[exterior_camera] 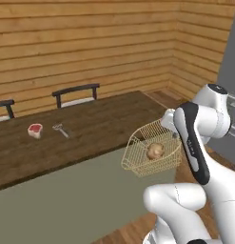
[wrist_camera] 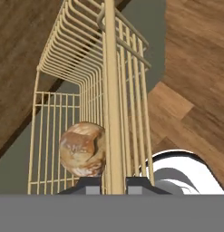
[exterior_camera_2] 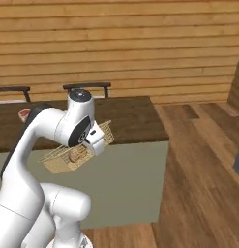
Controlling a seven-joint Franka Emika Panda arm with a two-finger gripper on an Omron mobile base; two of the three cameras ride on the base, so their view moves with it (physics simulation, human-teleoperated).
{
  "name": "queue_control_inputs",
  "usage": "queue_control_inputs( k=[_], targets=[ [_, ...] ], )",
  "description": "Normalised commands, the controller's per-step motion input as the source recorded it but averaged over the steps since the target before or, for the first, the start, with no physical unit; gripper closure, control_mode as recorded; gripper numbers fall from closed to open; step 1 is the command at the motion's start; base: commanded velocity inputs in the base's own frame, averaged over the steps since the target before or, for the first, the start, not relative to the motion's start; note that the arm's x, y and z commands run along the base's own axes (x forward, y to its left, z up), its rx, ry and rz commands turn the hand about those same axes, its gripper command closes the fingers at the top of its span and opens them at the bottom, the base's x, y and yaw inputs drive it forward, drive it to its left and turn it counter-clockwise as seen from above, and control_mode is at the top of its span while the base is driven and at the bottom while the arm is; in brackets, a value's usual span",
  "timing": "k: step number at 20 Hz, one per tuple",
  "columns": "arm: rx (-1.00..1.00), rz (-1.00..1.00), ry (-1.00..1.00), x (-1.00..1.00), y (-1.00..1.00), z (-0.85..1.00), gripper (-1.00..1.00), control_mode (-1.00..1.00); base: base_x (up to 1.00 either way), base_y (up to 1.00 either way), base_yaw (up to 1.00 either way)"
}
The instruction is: Open the cabinet, pick up the bread from the cabinet and place it in the basket. Then move the basket to the dining counter.
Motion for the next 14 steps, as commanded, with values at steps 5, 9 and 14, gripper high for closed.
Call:
queue_control_inputs(
  k=[5,9,14],
  targets=[
    [0.0,0.0,0.0,0.0,0.0,0.0,1.0,1.0,0.33,-0.61,0.7],
    [0.0,0.0,0.0,0.0,0.0,0.0,1.0,1.0,0.23,-0.81,0.59],
    [0.0,0.0,0.0,0.0,0.0,0.0,1.0,1.0,0.01,-0.88,0.14]
  ],
)
